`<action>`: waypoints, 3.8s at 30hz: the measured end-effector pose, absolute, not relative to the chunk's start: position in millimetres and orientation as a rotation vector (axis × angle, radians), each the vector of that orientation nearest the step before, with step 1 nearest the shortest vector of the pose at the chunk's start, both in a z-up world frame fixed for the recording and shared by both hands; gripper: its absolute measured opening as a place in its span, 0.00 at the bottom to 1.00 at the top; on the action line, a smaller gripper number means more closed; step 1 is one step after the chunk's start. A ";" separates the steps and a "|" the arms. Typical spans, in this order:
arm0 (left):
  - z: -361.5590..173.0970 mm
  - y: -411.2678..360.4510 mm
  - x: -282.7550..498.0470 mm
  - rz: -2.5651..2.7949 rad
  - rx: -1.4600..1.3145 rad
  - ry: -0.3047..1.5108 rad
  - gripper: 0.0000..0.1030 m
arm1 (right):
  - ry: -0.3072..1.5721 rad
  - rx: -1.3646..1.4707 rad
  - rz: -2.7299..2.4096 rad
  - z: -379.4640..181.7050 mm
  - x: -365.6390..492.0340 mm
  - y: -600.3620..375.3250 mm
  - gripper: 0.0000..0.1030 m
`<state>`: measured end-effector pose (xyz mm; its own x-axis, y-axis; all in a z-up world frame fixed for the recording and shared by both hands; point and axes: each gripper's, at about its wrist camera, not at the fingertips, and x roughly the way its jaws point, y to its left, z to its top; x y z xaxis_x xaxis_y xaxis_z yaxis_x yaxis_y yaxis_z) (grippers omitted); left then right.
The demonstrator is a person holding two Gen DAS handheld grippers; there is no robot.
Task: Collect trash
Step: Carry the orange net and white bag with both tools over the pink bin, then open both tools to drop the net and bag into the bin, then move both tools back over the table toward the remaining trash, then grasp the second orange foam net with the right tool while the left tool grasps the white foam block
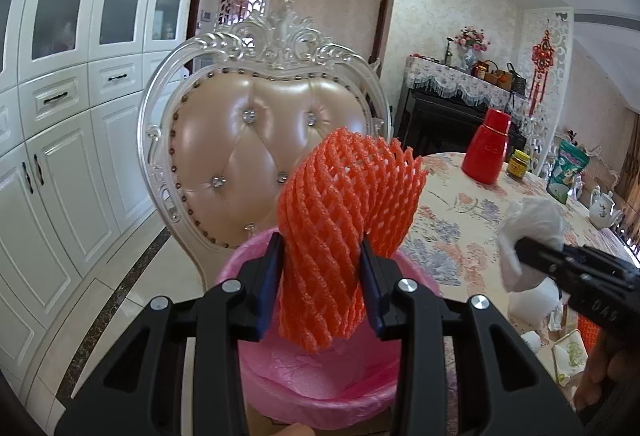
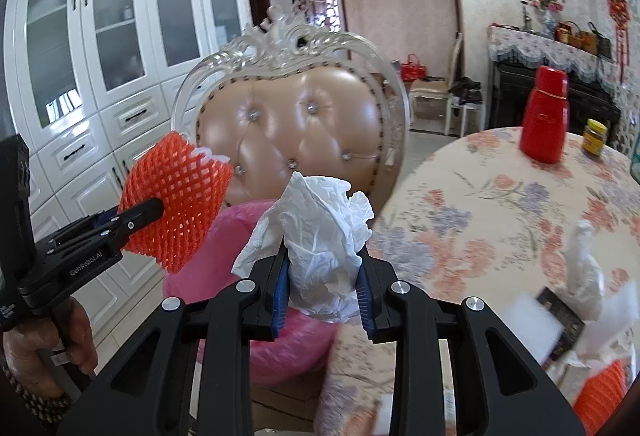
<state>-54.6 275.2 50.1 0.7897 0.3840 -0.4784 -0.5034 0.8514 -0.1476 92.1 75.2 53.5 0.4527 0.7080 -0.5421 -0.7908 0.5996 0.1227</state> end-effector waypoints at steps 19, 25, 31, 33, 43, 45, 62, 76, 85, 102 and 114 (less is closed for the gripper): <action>44.5 301.1 -60.9 0.509 -0.333 0.452 0.69 | 0.651 -0.225 1.014 23.0 97.4 147.1 0.54; 43.7 297.6 -61.2 0.509 -0.330 0.457 0.69 | 0.647 -0.226 0.986 21.8 101.9 142.5 0.55; 43.3 292.2 -58.1 0.494 -0.331 0.459 0.69 | 0.627 -0.204 0.943 27.5 104.6 121.9 0.58; 42.8 288.3 -56.9 0.482 -0.329 0.459 0.70 | 0.612 -0.201 0.919 30.2 104.0 111.3 0.59; 41.8 250.4 -42.8 0.404 -0.295 0.467 0.73 | 0.575 -0.147 0.816 40.3 105.2 48.6 0.65; 41.0 241.6 -39.8 0.386 -0.287 0.469 0.73 | 0.567 -0.140 0.792 41.5 105.0 33.0 0.66; 31.4 156.9 -7.4 0.225 -0.232 0.500 0.74 | 0.564 -0.066 0.593 38.8 109.9 -92.8 0.71; 21.0 103.1 16.3 0.140 -0.194 0.547 0.75 | 0.616 -0.024 0.469 12.2 122.2 -171.0 0.72; 15.7 68.3 29.6 0.085 -0.167 0.571 0.76 | 0.666 -0.012 0.439 -7.5 131.7 -198.6 0.72; 6.1 27.2 46.4 0.028 -0.137 0.613 0.76 | 0.790 -0.024 0.411 -45.1 155.2 -215.3 0.72; -1.7 18.9 67.1 0.010 -0.121 0.637 0.76 | 0.855 -0.063 0.392 -61.5 162.3 -217.2 0.64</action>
